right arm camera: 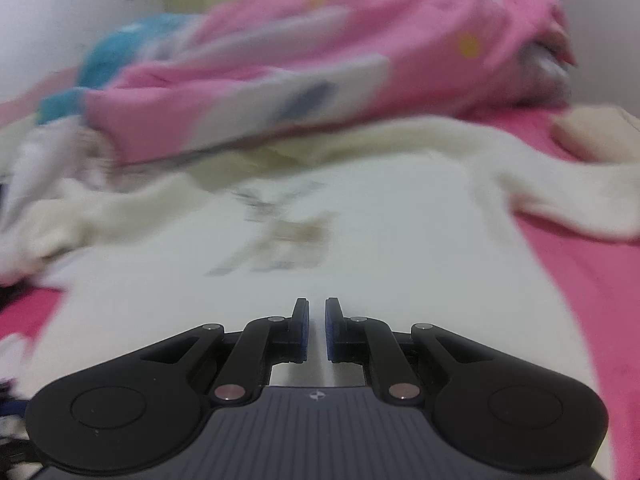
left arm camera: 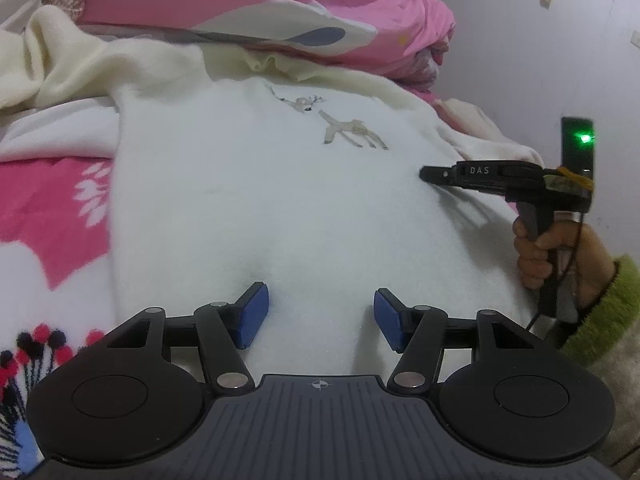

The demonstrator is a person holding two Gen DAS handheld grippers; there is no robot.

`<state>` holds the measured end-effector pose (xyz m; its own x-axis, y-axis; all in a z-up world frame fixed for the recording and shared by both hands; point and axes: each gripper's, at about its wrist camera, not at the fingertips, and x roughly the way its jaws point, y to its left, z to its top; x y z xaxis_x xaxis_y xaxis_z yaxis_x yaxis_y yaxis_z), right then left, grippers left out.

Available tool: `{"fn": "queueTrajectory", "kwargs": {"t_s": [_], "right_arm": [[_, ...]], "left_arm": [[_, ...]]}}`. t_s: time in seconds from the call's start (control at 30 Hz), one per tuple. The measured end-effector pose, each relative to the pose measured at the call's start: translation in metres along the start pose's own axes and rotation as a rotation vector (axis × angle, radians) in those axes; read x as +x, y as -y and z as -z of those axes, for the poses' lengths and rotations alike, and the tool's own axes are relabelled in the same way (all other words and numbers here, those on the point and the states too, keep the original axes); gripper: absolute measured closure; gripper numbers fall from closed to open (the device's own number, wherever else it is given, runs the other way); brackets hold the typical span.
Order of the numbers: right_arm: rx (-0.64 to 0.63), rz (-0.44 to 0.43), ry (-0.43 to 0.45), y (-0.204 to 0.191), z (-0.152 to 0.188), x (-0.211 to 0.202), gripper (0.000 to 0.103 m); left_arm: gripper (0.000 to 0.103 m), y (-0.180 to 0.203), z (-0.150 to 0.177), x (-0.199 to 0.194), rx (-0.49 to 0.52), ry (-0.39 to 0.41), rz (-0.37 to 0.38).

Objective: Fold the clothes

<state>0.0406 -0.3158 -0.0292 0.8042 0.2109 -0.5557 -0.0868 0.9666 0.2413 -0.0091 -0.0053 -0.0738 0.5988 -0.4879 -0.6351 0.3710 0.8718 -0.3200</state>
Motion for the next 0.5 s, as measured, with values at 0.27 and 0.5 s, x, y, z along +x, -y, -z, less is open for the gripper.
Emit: {"fn": "queueTrajectory", "kwargs": {"t_s": [0.27, 0.5], "right_arm": [[0.159, 0.045, 0.010, 0.060, 0.001, -0.001, 0.103], [0.302, 0.026, 0.033, 0.090, 0.003, -0.004, 0.103]], "left_arm": [[0.044, -0.002, -0.017, -0.011, -0.035, 0.003, -0.019], [0.044, -0.013, -0.053, -0.008, -0.017, 0.057, -0.062]]}}
